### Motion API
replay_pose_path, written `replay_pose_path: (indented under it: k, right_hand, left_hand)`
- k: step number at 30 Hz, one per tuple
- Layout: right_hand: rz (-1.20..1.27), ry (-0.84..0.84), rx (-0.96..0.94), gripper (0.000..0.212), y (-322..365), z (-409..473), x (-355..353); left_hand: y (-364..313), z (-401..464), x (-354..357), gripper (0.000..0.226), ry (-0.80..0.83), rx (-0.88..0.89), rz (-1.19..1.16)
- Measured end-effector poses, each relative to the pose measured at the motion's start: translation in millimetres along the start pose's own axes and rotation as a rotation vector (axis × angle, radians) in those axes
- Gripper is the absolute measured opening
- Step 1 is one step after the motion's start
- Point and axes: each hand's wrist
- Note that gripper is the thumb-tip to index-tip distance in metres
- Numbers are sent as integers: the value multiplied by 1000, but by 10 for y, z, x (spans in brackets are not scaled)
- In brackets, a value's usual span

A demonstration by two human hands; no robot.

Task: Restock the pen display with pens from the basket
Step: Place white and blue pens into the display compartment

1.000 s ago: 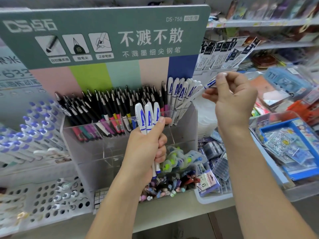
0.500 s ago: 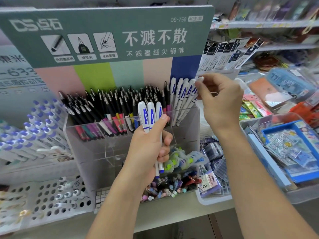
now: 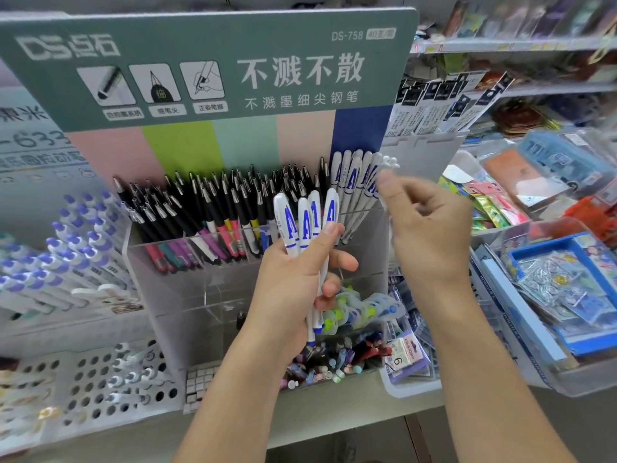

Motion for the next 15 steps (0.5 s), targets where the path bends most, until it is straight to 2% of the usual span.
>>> replay_pose_path:
  k: [2, 3, 6, 9, 15]
  right_hand:
    - [230, 269, 305, 19, 60, -161, 39]
    - [334, 333, 400, 19, 57, -207, 63]
    - [491, 348, 505, 18, 32, -258, 90]
    - [443, 283, 420, 22, 0, -252, 83]
    - [456, -165, 29, 23, 60, 144, -129]
  left_hand:
    - [18, 7, 10, 24, 39, -20, 24]
    - [25, 4, 17, 22, 55, -30, 28]
    - [44, 11, 20, 23, 47, -34, 41]
    - [57, 21, 24, 28, 8, -4, 84]
    - [20, 28, -30, 20, -76, 41, 121]
Point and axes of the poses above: each hand's wrist, its own z-axis towards the middle knuckle, its own x-axis out of the palm, y = z × x, and after that the axes turned 1 degree about -y, right-handed
